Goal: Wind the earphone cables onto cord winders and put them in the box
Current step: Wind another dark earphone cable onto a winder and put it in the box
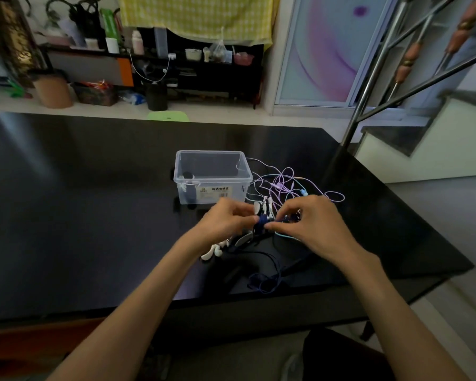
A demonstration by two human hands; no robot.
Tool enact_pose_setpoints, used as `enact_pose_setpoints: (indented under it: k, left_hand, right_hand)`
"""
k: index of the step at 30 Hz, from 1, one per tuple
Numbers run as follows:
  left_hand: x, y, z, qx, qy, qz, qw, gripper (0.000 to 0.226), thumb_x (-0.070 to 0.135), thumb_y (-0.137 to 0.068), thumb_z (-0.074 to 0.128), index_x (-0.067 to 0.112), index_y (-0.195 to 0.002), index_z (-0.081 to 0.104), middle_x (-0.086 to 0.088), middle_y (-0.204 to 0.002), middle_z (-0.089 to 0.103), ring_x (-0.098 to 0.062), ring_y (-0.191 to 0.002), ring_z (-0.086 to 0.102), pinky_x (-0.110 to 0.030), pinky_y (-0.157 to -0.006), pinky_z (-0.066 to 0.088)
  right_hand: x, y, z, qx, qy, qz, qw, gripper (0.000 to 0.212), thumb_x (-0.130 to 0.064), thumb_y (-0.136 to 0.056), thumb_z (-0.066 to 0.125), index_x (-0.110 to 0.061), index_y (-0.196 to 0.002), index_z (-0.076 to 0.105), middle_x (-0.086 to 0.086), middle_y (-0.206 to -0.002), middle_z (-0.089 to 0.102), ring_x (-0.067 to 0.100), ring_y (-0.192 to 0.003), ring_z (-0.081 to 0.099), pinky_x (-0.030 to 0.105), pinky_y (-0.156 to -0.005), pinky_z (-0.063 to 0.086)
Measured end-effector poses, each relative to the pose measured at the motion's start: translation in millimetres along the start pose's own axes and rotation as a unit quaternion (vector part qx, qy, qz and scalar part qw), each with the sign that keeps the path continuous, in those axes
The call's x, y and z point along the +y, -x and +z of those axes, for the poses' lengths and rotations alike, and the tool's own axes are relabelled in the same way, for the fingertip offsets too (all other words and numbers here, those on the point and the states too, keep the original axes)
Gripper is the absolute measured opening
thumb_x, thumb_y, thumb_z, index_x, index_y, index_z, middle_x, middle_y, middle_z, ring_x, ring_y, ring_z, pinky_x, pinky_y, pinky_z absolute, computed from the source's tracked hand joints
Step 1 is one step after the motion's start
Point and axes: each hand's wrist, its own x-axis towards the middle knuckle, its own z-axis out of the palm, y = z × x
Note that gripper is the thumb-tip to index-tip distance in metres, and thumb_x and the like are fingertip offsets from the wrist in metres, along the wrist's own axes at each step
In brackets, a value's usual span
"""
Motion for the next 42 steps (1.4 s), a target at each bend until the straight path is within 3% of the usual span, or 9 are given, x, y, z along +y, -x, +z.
enact_pose_setpoints:
  k: [6,12,17,24,27,29,32,36,42]
  left_hand:
    - [2.9,4.6,1.1,-0.077,-0.054,-0.045,0.994,0.030,0.010,-0.091,0.059,0.003,-0.120,0.062,-0.006,-0.089,0.065,0.002,-0.059,0.059,-0.013,-0.057,0.050]
    - [10.2,7.4,3.6,-0.119,-0.093,-0.033,0.988,0.029,0.016,-0.090,0.062,0.009,-0.118,0.064,-0.014,-0.109,0.069,-0.008,-0.077,0.059,-0.016,-0.062,0.047]
    - [13.0,11.9,1.7,-0.144,-0.055,-0.012,0.988,0.027,0.017,-0.091,0.060,0.015,-0.117,0.065,0.004,-0.087,0.068,0.007,-0.063,0.058,-0.015,-0.057,0.043]
    - [12.8,13.8,1.5,-0.135,-0.011,-0.017,0.991,0.025,0.019,-0.091,0.060,0.016,-0.115,0.065,0.010,-0.076,0.067,0.006,-0.060,0.054,-0.016,-0.057,0.039]
    - [11.0,14.6,-0.8,-0.157,-0.027,0.005,0.987,0.029,0.017,-0.090,0.061,0.015,-0.119,0.065,0.000,-0.097,0.070,0.005,-0.069,0.057,-0.014,-0.059,0.041]
    - [8.5,15.9,-1.3,-0.191,-0.041,0.020,0.980,0.033,0.013,-0.091,0.060,0.012,-0.123,0.062,-0.002,-0.109,0.069,0.001,-0.086,0.061,-0.017,-0.073,0.047]
    - [10.8,19.2,-0.6,-0.229,0.004,0.056,0.972,0.033,0.006,-0.092,0.056,0.003,-0.125,0.059,-0.005,-0.114,0.066,-0.003,-0.100,0.061,-0.017,-0.086,0.048]
    - [15.2,16.9,-1.1,-0.171,0.140,0.070,0.973,0.032,0.009,-0.094,0.053,0.005,-0.125,0.059,-0.010,-0.118,0.066,-0.015,-0.108,0.063,-0.020,-0.089,0.050]
    - [13.8,9.8,12.1,-0.007,0.336,-0.001,0.942,0.019,0.009,-0.094,0.052,0.009,-0.106,0.066,-0.001,-0.095,0.074,-0.007,-0.086,0.070,-0.015,-0.075,0.054]
  right_hand:
    - [12.1,0.3,-15.6,-0.168,-0.072,0.000,0.983,0.016,-0.023,-0.077,0.076,-0.031,-0.091,0.073,-0.012,-0.086,0.069,-0.006,-0.083,0.062,0.015,-0.075,0.052]
    - [16.9,1.9,-16.0,-0.137,-0.110,0.006,0.984,0.009,-0.027,-0.079,0.073,-0.026,-0.087,0.074,-0.004,-0.077,0.073,0.010,-0.070,0.069,0.030,-0.067,0.059]
    - [18.1,1.1,-17.7,-0.118,-0.124,0.026,0.985,0.012,-0.034,-0.075,0.076,-0.029,-0.084,0.071,0.002,-0.065,0.067,0.008,-0.061,0.061,0.030,-0.068,0.053]
    - [24.9,0.4,-20.4,-0.133,-0.183,0.056,0.973,0.021,-0.042,-0.070,0.076,-0.022,-0.079,0.073,0.023,-0.070,0.061,0.014,-0.056,0.049,0.021,-0.055,0.045]
    - [29.4,0.3,-22.0,-0.187,-0.186,0.068,0.962,0.033,-0.052,-0.065,0.070,-0.027,-0.086,0.075,0.013,-0.083,0.070,0.025,-0.075,0.064,0.034,-0.071,0.055]
    - [32.3,0.8,-24.9,-0.256,-0.188,0.081,0.945,0.033,-0.050,-0.068,0.066,-0.027,-0.090,0.075,0.006,-0.093,0.073,0.020,-0.090,0.067,0.028,-0.085,0.053]
    - [31.4,4.5,-24.9,-0.328,-0.202,0.100,0.918,0.029,-0.048,-0.076,0.058,-0.023,-0.078,0.073,0.011,-0.078,0.066,0.013,-0.069,0.059,0.016,-0.065,0.045]
    - [28.5,1.2,-11.5,-0.234,-0.302,0.164,0.910,0.045,-0.058,-0.076,0.048,-0.019,-0.053,0.048,-0.003,-0.050,0.033,0.008,-0.046,0.025,0.020,-0.048,0.022]
    - [9.1,-14.8,23.8,-0.105,-0.304,0.168,0.932,0.042,-0.031,-0.101,0.037,-0.017,-0.062,0.040,-0.002,-0.053,0.033,0.000,-0.038,0.027,0.012,-0.039,0.021]
